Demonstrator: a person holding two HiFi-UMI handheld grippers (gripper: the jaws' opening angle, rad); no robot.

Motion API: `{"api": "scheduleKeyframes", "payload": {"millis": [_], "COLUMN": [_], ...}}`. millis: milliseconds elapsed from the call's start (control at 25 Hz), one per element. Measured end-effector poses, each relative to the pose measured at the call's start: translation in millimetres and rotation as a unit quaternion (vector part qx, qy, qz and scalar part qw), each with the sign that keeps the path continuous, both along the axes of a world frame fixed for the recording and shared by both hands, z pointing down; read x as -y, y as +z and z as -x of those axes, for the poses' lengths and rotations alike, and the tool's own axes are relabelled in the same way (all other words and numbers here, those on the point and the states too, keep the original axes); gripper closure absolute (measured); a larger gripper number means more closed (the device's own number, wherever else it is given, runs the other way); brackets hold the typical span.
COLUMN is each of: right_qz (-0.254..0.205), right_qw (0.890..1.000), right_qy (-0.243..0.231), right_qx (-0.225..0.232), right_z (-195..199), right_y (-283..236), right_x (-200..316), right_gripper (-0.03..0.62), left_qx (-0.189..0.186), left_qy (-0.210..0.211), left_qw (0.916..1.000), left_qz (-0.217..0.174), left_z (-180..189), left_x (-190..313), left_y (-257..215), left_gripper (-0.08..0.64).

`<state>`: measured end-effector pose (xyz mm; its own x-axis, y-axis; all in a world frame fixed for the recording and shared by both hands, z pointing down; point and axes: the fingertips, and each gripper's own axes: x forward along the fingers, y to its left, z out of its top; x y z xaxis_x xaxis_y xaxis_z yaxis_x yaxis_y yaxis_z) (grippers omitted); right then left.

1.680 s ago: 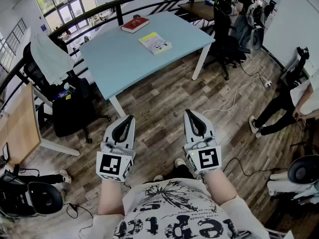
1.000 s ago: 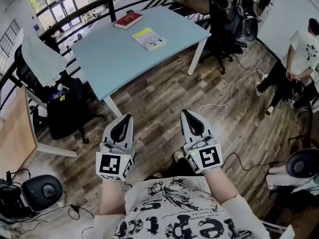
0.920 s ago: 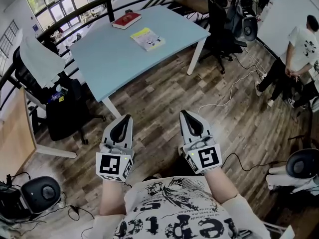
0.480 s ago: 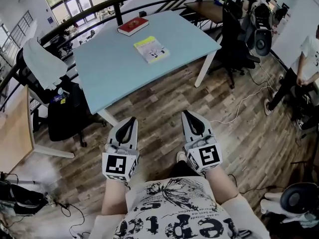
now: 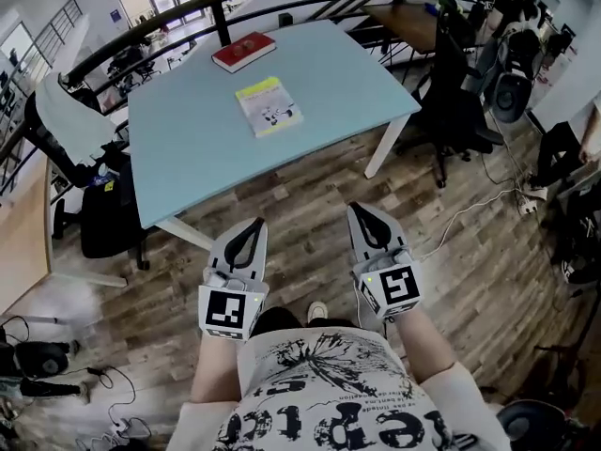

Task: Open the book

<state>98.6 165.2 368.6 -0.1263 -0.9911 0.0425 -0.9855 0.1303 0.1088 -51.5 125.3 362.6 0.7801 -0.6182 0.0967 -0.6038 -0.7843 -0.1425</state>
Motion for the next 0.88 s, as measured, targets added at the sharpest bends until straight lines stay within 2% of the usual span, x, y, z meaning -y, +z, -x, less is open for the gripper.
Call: {"api": "scheduleKeyframes", "payload": {"millis": [200, 400, 640, 880], "right_qz": [0.024, 0.051, 0.059, 0.068], "right_qw": [1.000, 0.999, 0.998, 0.998], "right_qy": [0.003, 0.004, -0.003, -0.014], "right_qx": [0.011, 0.011, -0.003, -0.002], "right_z": [-44, -75, -115, -152], "right_y": [22, 43, 49, 48], "right_x": [30, 71, 155, 263], "right_gripper": [0.581, 0.581, 0.581, 0.581], "left_qx": [0.012, 0.020, 0.016, 0.015], "left_qy": [-0.008, 0.002, 0.009, 0.012], "left_qw": [0.9998, 0.9994, 0.9992, 0.9989], "left_qz": [0.013, 0.029, 0.036, 0.042], "left_z": [-40, -78, -135, -183], "left_x": [33, 76, 166, 265], "left_y": [13, 26, 34, 37], "left_gripper": [0.540, 0.540, 0.538, 0.538]}}
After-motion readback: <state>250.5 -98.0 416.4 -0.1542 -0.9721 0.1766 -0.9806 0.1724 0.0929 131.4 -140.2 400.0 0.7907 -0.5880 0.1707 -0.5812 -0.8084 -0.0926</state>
